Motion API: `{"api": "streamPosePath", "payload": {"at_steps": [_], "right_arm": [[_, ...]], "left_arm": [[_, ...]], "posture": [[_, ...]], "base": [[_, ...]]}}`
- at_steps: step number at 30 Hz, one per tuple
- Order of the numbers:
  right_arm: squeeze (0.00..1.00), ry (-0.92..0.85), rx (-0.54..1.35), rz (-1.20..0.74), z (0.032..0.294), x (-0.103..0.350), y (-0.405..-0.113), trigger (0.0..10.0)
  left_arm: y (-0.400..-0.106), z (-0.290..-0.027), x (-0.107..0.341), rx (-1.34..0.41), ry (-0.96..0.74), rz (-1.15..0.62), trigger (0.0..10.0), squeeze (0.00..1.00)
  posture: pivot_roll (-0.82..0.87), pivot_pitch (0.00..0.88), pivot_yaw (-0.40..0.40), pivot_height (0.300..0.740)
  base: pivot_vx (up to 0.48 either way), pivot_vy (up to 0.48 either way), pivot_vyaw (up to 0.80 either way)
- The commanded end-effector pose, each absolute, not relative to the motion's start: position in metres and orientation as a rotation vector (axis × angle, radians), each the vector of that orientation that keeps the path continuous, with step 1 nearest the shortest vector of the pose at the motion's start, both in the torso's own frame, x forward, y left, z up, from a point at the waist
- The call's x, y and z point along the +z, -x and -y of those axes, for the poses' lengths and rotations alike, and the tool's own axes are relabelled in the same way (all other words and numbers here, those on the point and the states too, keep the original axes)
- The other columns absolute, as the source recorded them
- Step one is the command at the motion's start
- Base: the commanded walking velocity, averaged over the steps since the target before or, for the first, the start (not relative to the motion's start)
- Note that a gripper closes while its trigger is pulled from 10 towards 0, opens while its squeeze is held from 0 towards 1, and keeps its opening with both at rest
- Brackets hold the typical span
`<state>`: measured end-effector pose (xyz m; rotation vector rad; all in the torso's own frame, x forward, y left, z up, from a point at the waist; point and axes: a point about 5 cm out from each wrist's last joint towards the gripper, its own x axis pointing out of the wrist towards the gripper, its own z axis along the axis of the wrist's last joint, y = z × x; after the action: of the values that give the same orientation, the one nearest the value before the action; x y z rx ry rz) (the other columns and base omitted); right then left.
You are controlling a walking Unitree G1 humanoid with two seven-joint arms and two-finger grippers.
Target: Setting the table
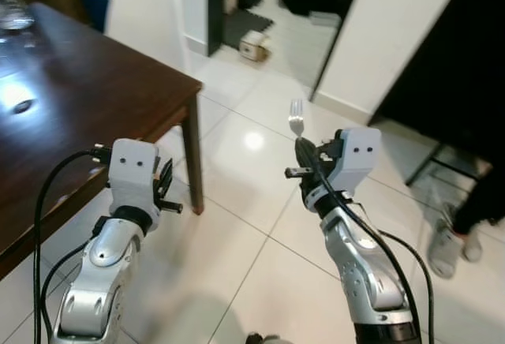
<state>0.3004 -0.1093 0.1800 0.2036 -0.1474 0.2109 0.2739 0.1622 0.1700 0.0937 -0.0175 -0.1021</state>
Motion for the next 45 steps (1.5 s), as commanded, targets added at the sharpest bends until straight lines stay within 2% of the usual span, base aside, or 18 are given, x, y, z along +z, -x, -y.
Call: {"api": "streamPosePath", "payload": {"at_steps": [1, 17, 25, 45], "right_arm": [[0.00, -0.202, 0.206, 0.140, 0.1106, 0.1787, -0.3000, 10.0], [0.00, -0.203, 0.206, 0.140, 0.1102, 0.1791, -0.3004, 10.0], [0.00, -0.202, 0.204, 0.141, 0.1109, 0.1792, -0.3002, 10.0], [0.00, -0.206, 0.196, 0.133, 0.1114, 0.1779, -0.2980, 10.0]], "left_arm": [[-0.2730, -0.1609, 0.1667, -0.103, -0.096, 0.007, 10.0, 0.00], [-0.2739, -0.1595, 0.1664, -0.108, -0.095, 0.012, 10.0, 0.00], [-0.2739, -0.1595, 0.1664, -0.109, -0.096, 0.012, 10.0, 0.00], [-0.2718, -0.1593, 0.1660, -0.113, -0.098, 0.007, 10.0, 0.00]], "posture": [[0.01, 0.064, 0.012, 0.740], [0.01, 0.068, 0.014, 0.740], [0.01, 0.070, 0.015, 0.740], [0.01, 0.084, 0.019, 0.740]], "base": [[0.000, 0.000, -0.80], [0.000, 0.000, -0.80], [0.000, 0.000, 0.00], [0.000, 0.000, -0.80]]}}
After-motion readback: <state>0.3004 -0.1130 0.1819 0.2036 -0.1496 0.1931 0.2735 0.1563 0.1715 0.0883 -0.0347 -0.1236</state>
